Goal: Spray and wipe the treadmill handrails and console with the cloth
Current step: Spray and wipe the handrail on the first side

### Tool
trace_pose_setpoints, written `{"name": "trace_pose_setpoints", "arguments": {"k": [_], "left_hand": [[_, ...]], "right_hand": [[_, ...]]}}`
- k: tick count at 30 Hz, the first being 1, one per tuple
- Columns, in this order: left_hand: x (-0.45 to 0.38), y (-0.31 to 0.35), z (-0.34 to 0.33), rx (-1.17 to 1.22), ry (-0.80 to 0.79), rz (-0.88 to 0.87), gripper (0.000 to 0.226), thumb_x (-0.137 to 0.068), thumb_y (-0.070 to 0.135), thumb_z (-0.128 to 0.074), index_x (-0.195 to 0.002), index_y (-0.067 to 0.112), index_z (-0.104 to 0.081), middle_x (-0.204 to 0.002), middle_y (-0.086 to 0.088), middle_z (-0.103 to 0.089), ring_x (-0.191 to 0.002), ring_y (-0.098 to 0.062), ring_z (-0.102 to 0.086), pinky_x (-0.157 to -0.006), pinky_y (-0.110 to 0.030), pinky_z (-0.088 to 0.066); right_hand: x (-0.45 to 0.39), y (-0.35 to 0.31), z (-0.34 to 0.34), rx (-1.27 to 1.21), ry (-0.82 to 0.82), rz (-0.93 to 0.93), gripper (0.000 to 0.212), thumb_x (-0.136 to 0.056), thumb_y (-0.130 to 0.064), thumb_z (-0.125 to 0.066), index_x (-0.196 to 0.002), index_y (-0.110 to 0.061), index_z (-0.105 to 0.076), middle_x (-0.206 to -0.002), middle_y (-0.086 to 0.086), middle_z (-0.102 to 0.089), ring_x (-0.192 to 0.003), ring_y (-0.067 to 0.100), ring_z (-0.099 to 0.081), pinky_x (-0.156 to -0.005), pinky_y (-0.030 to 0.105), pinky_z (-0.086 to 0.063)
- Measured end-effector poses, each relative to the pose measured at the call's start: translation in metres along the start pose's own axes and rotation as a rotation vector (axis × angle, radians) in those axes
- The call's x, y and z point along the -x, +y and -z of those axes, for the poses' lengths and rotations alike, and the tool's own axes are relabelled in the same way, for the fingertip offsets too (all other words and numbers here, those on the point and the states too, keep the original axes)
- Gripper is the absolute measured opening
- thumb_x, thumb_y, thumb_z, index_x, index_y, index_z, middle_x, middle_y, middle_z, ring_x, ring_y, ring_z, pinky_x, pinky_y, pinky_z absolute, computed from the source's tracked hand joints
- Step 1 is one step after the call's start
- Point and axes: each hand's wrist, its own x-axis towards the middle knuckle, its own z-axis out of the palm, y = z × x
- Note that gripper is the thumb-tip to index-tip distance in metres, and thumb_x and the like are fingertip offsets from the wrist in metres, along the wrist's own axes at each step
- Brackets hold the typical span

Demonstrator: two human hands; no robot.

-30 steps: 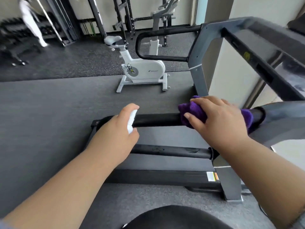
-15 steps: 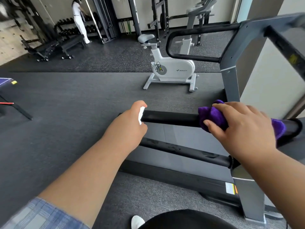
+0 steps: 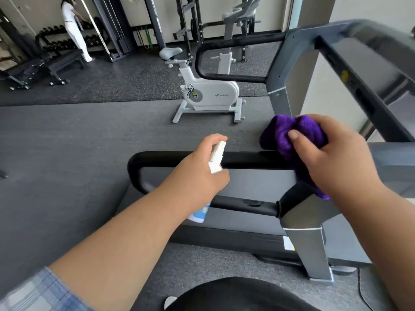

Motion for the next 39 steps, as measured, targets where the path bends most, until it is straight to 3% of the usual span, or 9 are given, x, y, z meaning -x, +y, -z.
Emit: {"name": "trace_pose_setpoints", "arguments": {"k": [7,12,15,19,22,26,32,35,39], "left_hand": [[-0.012,0.014,-0.022,0.056,-0.081,0.001,0.053,-0.086,0.029,-0.067,-0.113,0.063,-0.036,-0.090,0.006,-0.064,-0.065,-0.017,-0.069,-0.070,-0.041,-0.061],[-0.018,0.018,-0.032,0.072,-0.115,0.023,0.046,-0.089,0.024,-0.062,-0.109,0.058,-0.040,-0.096,0.003,-0.062,-0.053,-0.007,-0.067,-0.057,-0.026,-0.054],[-0.019,0.021,-0.032,0.081,-0.115,0.039,0.045,-0.089,0.023,-0.062,-0.109,0.057,-0.040,-0.095,0.002,-0.062,-0.051,-0.007,-0.067,-0.056,-0.025,-0.053],[-0.014,0.023,-0.030,0.094,-0.119,0.029,0.051,-0.089,0.024,-0.062,-0.117,0.059,-0.037,-0.098,0.002,-0.059,-0.055,-0.010,-0.070,-0.065,-0.035,-0.059],[-0.009,0.023,-0.030,0.061,-0.094,-0.007,0.054,-0.091,0.029,-0.061,-0.121,0.059,-0.029,-0.099,0.004,-0.056,-0.055,-0.010,-0.071,-0.069,-0.034,-0.057],[-0.005,0.022,-0.034,0.073,-0.077,-0.019,0.053,-0.090,0.031,-0.066,-0.112,0.056,-0.025,-0.100,0.006,-0.056,-0.055,-0.011,-0.070,-0.069,-0.038,-0.059],[-0.002,0.029,-0.040,0.150,-0.025,-0.112,0.057,-0.086,0.035,-0.073,-0.104,0.067,-0.029,-0.096,0.014,-0.069,-0.073,-0.007,-0.068,-0.068,-0.026,-0.052],[0.000,0.035,-0.046,0.138,-0.063,-0.151,0.066,-0.093,0.032,-0.065,-0.116,0.077,-0.023,-0.099,0.016,-0.064,-0.080,-0.002,-0.062,-0.068,-0.020,-0.045],[-0.006,0.047,-0.063,0.031,-0.120,-0.157,0.049,-0.096,0.034,-0.052,-0.128,0.065,-0.031,-0.091,0.013,-0.056,-0.069,0.003,-0.056,-0.058,-0.024,-0.038]], "right_hand": [[-0.001,0.003,0.025,-0.008,0.006,-0.026,0.027,-0.090,-0.051,-0.060,-0.115,-0.045,-0.056,-0.092,-0.038,-0.060,-0.088,-0.018,-0.053,-0.069,0.009,-0.036],[-0.001,0.010,0.030,0.001,0.012,-0.026,0.026,-0.090,-0.050,-0.061,-0.115,-0.043,-0.058,-0.089,-0.037,-0.059,-0.090,-0.016,-0.054,-0.070,0.010,-0.036],[-0.002,0.011,0.027,0.023,0.006,-0.010,0.025,-0.090,-0.051,-0.060,-0.113,-0.041,-0.062,-0.093,-0.026,-0.062,-0.090,-0.002,-0.055,-0.073,0.010,-0.036],[-0.003,0.015,0.022,0.055,0.008,0.010,0.028,-0.088,-0.054,-0.057,-0.113,-0.041,-0.062,-0.099,-0.022,-0.062,-0.091,-0.003,-0.053,-0.075,0.014,-0.038],[-0.003,0.016,0.022,0.055,0.013,0.018,0.031,-0.088,-0.055,-0.056,-0.114,-0.040,-0.062,-0.099,-0.022,-0.062,-0.093,-0.003,-0.053,-0.076,0.010,-0.036],[-0.005,0.015,0.024,0.032,-0.010,0.013,0.026,-0.090,-0.052,-0.058,-0.112,-0.039,-0.064,-0.098,-0.022,-0.063,-0.092,-0.004,-0.054,-0.075,0.003,-0.034],[-0.014,0.017,0.039,-0.050,-0.006,-0.034,0.024,-0.088,-0.052,-0.062,-0.110,-0.042,-0.066,-0.092,-0.035,-0.064,-0.087,-0.014,-0.057,-0.069,-0.001,-0.036],[-0.020,0.023,0.055,-0.008,0.093,-0.039,0.021,-0.088,-0.051,-0.061,-0.109,-0.045,-0.062,-0.092,-0.032,-0.064,-0.086,-0.009,-0.058,-0.068,0.002,-0.038],[-0.020,0.036,0.069,0.152,0.166,-0.008,0.024,-0.090,-0.049,-0.058,-0.110,-0.037,-0.063,-0.095,-0.016,-0.062,-0.090,-0.001,-0.050,-0.076,0.021,-0.038]]}}
